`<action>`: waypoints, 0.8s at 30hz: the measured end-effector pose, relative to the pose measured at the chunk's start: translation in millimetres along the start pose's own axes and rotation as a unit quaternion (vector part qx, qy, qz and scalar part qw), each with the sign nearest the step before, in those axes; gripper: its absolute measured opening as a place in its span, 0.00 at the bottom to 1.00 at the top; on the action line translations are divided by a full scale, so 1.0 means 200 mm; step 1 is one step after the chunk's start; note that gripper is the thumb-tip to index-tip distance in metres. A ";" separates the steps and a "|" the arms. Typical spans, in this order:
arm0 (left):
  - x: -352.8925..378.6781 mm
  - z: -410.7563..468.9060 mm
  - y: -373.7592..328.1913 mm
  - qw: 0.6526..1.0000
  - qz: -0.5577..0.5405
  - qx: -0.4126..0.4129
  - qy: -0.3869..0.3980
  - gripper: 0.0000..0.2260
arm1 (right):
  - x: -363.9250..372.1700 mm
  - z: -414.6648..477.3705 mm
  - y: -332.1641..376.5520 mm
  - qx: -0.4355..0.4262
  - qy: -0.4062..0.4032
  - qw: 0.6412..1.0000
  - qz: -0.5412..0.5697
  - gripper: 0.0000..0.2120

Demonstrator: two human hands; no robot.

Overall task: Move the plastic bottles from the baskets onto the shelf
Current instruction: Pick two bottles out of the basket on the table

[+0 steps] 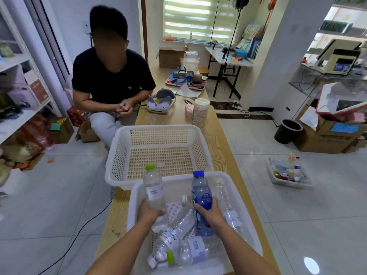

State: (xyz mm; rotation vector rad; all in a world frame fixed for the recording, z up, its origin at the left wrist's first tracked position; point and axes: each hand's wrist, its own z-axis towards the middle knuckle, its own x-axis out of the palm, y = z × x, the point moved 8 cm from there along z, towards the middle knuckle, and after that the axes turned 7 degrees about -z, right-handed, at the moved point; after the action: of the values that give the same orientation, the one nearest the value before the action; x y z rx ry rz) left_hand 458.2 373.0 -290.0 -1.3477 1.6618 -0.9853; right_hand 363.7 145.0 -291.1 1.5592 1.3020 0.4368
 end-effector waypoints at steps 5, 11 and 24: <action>-0.01 -0.01 0.03 0.998 0.035 -0.060 -0.007 0.24 | 0.00 -0.03 -0.04 0.016 0.030 0.999 -0.032 0.44; 0.00 -0.07 -0.08 0.995 0.025 -0.022 0.094 0.22 | 0.00 -0.09 0.01 0.029 0.044 0.995 0.080 0.28; 0.15 -0.37 -0.45 0.937 0.017 0.025 0.347 0.27 | -0.26 -0.61 0.12 -0.033 -0.030 0.948 0.314 0.23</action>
State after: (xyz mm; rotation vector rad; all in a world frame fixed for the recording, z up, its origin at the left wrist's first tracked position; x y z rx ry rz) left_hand 422.4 338.9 -181.0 -0.9764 2.1314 -1.5947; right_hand 262.9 157.0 -203.6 1.8982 0.7089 0.8105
